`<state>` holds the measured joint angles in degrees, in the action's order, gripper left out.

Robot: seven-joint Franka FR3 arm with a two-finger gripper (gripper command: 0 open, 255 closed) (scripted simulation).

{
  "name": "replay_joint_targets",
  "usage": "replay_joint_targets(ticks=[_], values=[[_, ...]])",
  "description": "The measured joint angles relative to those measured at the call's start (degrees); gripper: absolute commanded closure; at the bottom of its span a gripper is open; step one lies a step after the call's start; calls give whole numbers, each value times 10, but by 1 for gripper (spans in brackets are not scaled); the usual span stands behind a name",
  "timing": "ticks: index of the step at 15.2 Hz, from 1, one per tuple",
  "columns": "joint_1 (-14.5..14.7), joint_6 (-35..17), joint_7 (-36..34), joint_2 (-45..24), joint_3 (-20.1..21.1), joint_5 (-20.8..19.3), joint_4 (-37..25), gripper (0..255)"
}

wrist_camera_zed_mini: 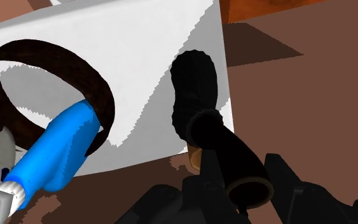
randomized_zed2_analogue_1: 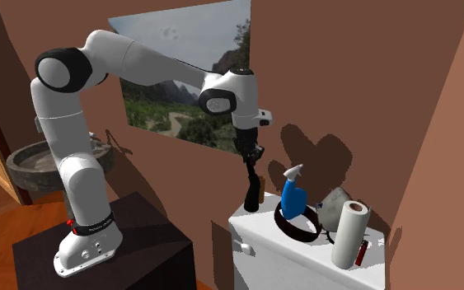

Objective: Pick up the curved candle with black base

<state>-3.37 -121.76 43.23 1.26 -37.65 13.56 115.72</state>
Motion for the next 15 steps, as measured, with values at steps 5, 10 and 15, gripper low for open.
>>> replay_joint_targets(ticks=[5,10,15], values=[[0,10,-3,1,0,-2,-9,255],[0,44,-16,12,1,-14,-35,255],[0,80,-26,15,2,-20,-70,255]])
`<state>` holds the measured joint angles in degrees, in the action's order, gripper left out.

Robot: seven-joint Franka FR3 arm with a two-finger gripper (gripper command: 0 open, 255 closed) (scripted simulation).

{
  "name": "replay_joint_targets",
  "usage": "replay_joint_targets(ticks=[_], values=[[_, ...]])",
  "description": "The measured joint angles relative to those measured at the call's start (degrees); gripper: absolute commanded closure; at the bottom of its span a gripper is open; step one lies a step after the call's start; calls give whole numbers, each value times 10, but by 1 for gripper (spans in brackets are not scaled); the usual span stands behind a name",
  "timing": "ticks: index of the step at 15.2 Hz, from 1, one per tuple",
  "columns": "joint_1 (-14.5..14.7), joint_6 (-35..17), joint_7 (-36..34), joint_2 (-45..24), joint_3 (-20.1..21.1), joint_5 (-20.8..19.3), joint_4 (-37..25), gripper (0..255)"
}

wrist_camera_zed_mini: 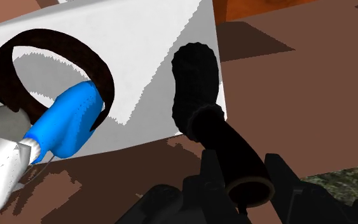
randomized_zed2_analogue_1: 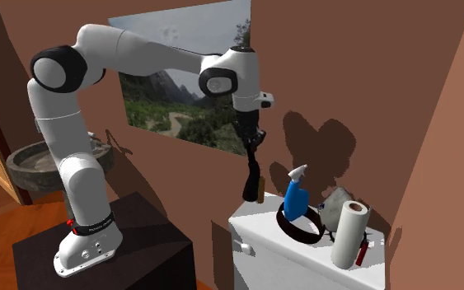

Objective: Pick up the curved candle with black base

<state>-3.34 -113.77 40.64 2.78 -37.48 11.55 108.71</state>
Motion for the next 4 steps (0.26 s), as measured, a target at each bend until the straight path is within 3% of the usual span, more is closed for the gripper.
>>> replay_joint_targets(ticks=[4], values=[[0,26,-7,5,1,-5,-23,255]])
